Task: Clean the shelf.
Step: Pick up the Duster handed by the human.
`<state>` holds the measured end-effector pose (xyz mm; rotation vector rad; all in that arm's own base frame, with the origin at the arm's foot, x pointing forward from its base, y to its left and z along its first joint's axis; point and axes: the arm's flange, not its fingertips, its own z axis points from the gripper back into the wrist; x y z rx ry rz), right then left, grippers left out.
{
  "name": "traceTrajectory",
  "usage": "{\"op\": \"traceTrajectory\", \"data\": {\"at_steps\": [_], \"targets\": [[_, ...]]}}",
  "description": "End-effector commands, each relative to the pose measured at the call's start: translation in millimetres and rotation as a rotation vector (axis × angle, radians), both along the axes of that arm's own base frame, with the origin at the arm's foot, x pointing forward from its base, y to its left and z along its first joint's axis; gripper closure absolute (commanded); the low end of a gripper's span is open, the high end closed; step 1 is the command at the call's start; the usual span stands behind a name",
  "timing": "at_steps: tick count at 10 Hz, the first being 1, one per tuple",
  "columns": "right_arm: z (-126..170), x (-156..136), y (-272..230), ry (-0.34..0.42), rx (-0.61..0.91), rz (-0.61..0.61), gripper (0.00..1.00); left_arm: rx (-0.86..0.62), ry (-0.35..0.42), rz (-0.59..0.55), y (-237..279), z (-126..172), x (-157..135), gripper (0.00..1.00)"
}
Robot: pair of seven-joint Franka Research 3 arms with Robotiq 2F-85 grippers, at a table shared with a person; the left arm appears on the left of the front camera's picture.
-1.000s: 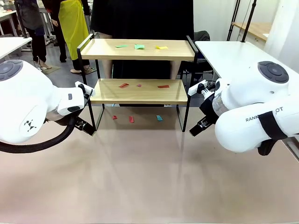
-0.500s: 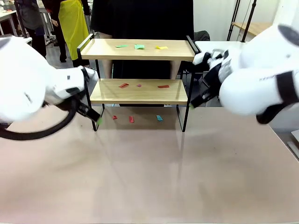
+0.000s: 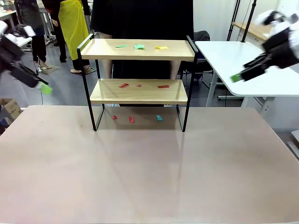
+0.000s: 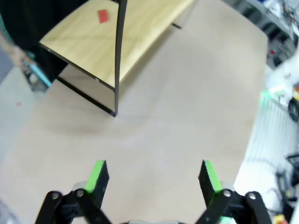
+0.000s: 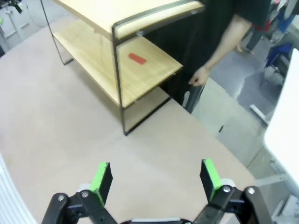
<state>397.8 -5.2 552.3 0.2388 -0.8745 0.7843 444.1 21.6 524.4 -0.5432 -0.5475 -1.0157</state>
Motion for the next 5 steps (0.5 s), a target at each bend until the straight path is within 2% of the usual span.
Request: {"op": "traceTrajectory", "data": {"at_steps": [1, 2, 3, 5], "targets": [[-10.4, 6.8, -64.8, -0.039, 0.022, 0.039, 0.0, -0.078, -0.017, -0.152, 34.2, -15.0, 34.8, 0.0], [-18.0, 7.8, -93.0, -0.056, 0.048, 0.045, 0.0, -0.115, -0.056, -0.187, 50.3, -22.8, 36.4, 0.0], [-27.1, 7.3, -113.8, -0.068, 0.069, 0.046, 0.0, -0.159, -0.127, -0.23, 59.0, -33.9, 41.8, 0.0], [-38.7, 12.3, -125.1, -0.1, 0.117, 0.032, 0.0, -0.167, -0.272, -0.264, 53.0, -55.1, 45.8, 0.0]]}}
